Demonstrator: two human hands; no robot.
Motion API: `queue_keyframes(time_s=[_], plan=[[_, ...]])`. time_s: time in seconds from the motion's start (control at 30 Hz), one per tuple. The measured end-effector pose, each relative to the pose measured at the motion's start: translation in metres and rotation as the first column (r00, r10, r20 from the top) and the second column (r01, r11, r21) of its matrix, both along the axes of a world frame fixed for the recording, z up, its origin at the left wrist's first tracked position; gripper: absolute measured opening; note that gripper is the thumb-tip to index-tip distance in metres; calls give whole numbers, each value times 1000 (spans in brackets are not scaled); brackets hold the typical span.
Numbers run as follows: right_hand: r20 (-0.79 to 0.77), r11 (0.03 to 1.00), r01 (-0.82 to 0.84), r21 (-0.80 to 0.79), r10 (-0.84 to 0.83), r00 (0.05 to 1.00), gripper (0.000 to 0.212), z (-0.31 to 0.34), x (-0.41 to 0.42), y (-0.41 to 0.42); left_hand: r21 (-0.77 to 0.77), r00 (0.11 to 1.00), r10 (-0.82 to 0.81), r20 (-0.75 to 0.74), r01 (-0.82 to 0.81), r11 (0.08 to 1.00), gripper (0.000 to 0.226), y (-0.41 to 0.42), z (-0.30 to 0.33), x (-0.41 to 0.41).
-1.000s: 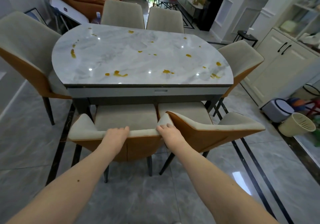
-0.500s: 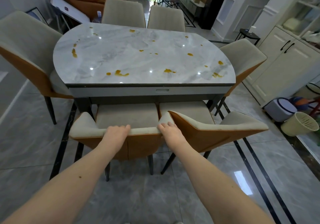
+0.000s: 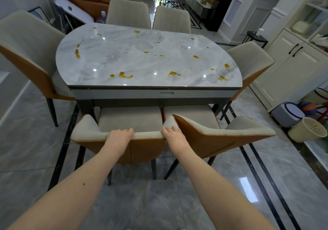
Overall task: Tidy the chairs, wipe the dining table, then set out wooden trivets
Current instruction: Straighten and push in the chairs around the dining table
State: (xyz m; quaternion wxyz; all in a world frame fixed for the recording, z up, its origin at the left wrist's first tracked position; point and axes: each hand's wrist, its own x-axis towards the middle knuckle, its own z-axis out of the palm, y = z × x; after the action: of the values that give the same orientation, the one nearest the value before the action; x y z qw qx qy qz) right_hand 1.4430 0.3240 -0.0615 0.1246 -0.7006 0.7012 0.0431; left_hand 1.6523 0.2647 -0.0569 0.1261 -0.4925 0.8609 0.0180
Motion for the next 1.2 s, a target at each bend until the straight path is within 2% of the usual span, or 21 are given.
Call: queue_keyframes(time_s=[0.3,0.5,0.67,0.87,1.03,1.2], plan=[[-1,1000,-19,-16,19,1000,46,7,-4,1,52,999,33,35,-35,998,51,2,8,-5],[52,995,-22,-100,28,998,55,13,-19,19,84,997,11,81,-18,996,53,9,19,-27],[-6,982,-20,-186,19,1000,52,17,-59,41,103,995,-97,26,94,990,55,26,31,-88],[-116,961,18,-275,-51,992,52,21,-134,70,64,978,-144,-149,155,986,51,55,35,-187],[-147,971,105,-216,-139,979,47,21,-213,87,-12,961,-151,-230,152,988,66,73,25,-261],[-148,984,115,-133,-134,980,44,16,-280,99,3,975,-74,-208,77,997,63,86,7,-312]])
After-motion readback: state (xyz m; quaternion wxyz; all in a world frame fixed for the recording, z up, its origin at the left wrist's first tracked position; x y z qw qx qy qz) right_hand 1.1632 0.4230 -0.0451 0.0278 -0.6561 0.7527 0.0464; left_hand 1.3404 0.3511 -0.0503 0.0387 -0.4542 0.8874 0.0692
